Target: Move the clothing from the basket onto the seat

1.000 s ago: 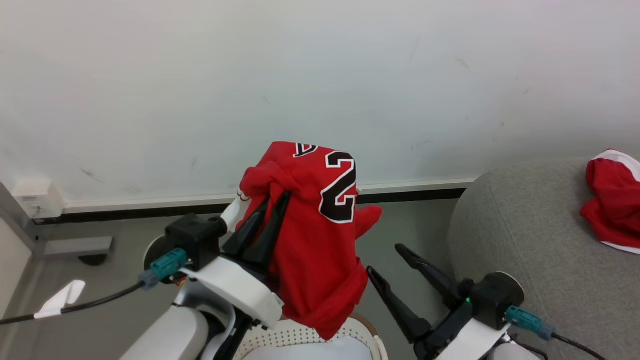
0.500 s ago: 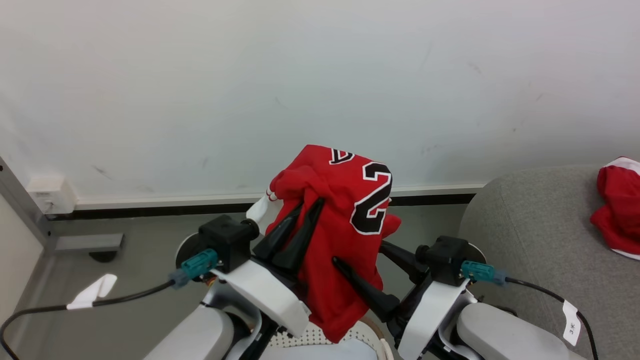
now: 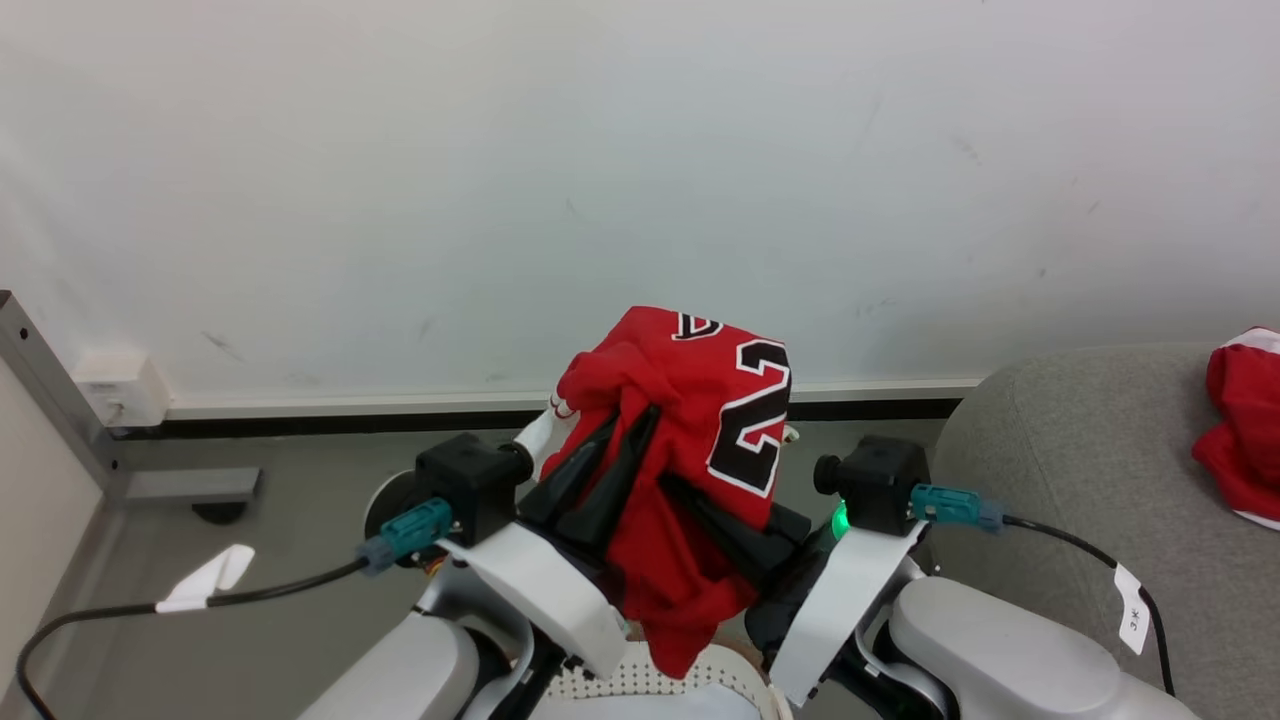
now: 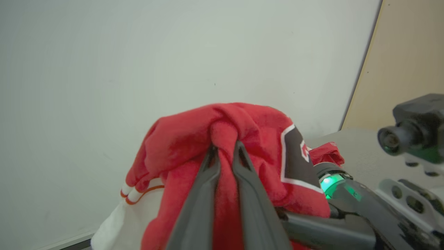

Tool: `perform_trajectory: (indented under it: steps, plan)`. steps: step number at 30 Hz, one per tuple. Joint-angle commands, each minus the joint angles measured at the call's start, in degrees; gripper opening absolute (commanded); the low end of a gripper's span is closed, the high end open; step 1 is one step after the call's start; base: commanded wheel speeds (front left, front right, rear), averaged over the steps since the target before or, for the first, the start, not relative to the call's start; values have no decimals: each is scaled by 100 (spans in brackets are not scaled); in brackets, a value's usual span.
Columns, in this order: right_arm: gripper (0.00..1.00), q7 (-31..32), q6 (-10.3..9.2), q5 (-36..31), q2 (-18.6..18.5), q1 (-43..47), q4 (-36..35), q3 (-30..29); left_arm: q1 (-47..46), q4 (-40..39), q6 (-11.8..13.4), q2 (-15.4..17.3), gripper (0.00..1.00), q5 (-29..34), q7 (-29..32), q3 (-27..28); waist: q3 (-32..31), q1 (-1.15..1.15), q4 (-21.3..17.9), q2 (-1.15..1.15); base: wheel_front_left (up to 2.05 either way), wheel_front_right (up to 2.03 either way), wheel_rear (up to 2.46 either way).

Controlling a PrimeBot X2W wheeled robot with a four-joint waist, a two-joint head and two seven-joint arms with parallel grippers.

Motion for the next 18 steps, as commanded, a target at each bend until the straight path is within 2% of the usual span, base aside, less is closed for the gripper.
perform_trajectory:
  steps: [1, 2, 3, 4, 5, 18]
  plan:
    - [0, -29, -13, -7, -23, -38, -41, -64, -38, 16, 21, 37, 0, -5, -15, 11, -2, 0, -6, 0, 0, 0, 0]
    - [0, -29, -13, -32, -29, 0, -63, -99, -31, 22, 20, 46, 2, -2, -20, 13, -4, 0, -10, 0, 0, 0, 0]
    - [0, -29, -13, -54, -40, 36, -79, -138, -23, 27, 32, 54, 21, 4, -25, 12, -5, 0, -15, 0, 0, 0, 0]
    - [0, -30, -13, -99, -56, 61, -91, -189, -11, 35, 39, 60, 70, 12, -33, 7, -7, 0, -21, 0, 0, 0, 0]
    - [0, -30, -13, -134, -71, 85, -98, -249, -1, 43, 44, 60, 100, 24, -47, 3, -12, 0, -26, 0, 0, 0, 0]
    - [0, -27, -13, -596, -192, 300, 3, -884, 128, 112, 88, 105, 100, -12, -19, -84, -26, 0, -95, 0, 0, 0, 0]
